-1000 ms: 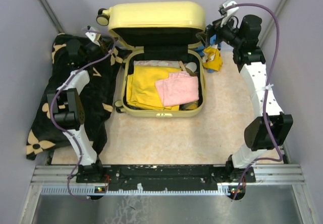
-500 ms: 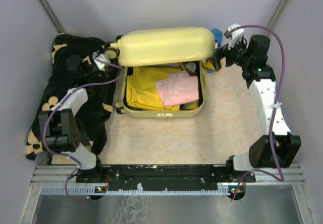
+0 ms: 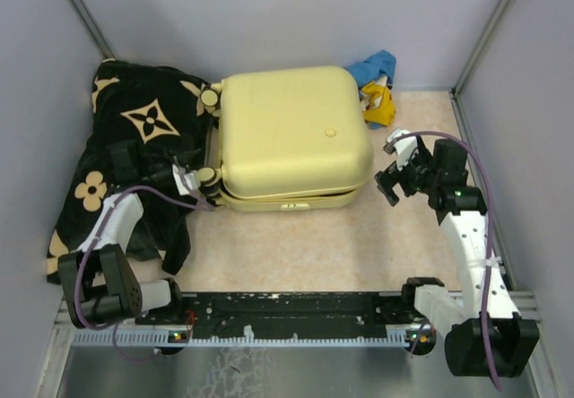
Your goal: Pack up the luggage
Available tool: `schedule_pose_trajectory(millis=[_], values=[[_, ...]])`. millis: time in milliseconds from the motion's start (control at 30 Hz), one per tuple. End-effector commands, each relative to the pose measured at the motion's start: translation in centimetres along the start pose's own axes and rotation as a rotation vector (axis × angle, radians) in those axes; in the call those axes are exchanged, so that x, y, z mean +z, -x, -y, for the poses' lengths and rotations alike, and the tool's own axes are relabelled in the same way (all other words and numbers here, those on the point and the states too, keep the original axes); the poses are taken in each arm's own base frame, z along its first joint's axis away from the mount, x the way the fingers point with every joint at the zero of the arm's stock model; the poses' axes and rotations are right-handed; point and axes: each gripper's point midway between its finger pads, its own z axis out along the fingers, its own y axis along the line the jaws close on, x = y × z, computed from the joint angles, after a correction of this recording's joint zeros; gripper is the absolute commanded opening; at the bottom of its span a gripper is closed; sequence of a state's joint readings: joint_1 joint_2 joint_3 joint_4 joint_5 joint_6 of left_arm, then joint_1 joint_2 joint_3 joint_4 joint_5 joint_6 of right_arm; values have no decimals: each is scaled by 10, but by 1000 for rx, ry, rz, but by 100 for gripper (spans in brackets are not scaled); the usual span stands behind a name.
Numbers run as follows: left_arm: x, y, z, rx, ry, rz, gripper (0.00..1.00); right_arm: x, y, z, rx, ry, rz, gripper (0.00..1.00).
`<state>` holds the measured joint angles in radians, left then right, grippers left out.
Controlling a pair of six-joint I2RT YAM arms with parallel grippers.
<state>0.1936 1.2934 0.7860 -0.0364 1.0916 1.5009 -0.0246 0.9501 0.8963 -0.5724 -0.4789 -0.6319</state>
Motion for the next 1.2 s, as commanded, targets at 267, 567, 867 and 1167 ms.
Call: schedule_pose_trajectory(millis=[267, 567, 867, 1167], values=[[-54, -21, -9, -222, 50, -170, 52, 18, 2, 22, 335, -41, -2, 91], [4, -27, -42, -419, -5, -170, 54, 40, -26, 49, 761, -20, -83, 68], [46, -18, 48, -335, -379, -215, 50, 52, -62, 11, 1116, 94, -197, 49], [53, 69, 113, -318, -562, -24, 46, 44, -98, -44, 1250, 159, -302, 45]])
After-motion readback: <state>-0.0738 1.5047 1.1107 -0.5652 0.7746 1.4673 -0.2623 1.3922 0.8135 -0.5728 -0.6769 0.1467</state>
